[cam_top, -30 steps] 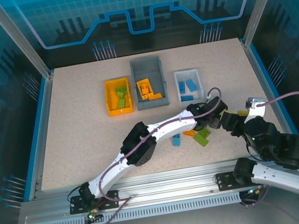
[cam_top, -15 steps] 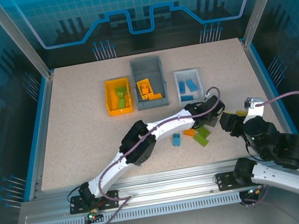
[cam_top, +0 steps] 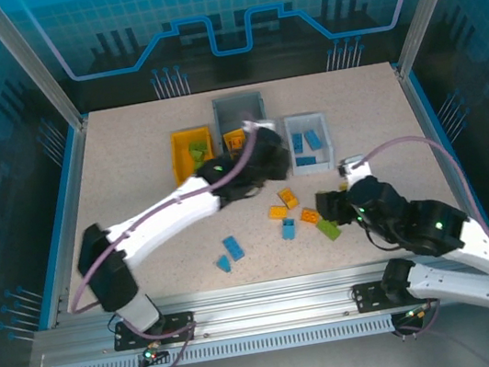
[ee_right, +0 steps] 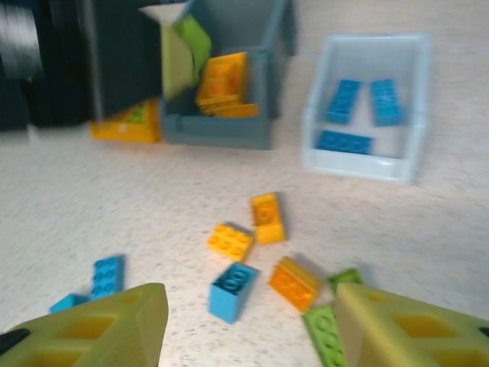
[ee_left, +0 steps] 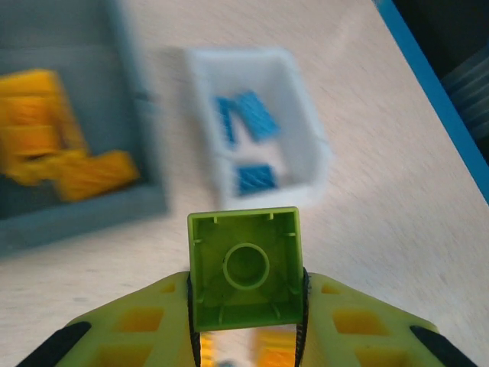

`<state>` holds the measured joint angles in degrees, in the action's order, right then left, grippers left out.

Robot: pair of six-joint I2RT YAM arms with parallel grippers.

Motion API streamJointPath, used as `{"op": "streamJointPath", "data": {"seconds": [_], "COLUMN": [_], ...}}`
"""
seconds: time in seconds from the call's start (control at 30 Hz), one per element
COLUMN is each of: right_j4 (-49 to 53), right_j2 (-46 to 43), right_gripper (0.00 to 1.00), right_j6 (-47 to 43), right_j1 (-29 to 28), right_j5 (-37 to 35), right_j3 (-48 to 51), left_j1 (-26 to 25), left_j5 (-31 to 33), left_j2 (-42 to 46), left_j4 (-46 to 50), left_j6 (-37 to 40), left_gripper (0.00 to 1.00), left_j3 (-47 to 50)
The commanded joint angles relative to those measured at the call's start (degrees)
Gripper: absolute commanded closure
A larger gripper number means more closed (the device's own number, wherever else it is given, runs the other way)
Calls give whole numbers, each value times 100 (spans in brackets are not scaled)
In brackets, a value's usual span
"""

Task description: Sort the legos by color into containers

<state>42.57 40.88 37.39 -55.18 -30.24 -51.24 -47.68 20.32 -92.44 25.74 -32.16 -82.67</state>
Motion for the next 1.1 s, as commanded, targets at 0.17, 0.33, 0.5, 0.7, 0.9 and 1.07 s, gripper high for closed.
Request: {"op": "streamJointPath", "data": {"seconds": [0.17,0.33,0.5,0.7,0.9,1.07], "right_j4": [-1736,-1936,-1982,-1919,-1842,-1787], "right_j2": [1796,2422,2486,2389,2431,2597], "right_gripper": [39,40,39,39,38,38], "right_j6": [-488,-245,-24,82,133,194], "right_j1": [-808,-970,-973,-976,-975,-973], "right_j5": [653,707,765,752,776,883], "right_j3": [-331,-483,-346,-234,-149,-132], "left_j1": [2096,2639,2830,2878,2896,2896], "left_j5": [-291,31,233,477,534,537], "left_j2": [503,-161,-1136,-2076,-2391,-2366], "left_j4": [974,1010,1380,1869,2027,2061], "left_j6": [172,368,396,440,420,478], "left_gripper": [74,74,73,70,64,59], "left_j3": [911,652,-140,-1035,-1325,-1390]}}
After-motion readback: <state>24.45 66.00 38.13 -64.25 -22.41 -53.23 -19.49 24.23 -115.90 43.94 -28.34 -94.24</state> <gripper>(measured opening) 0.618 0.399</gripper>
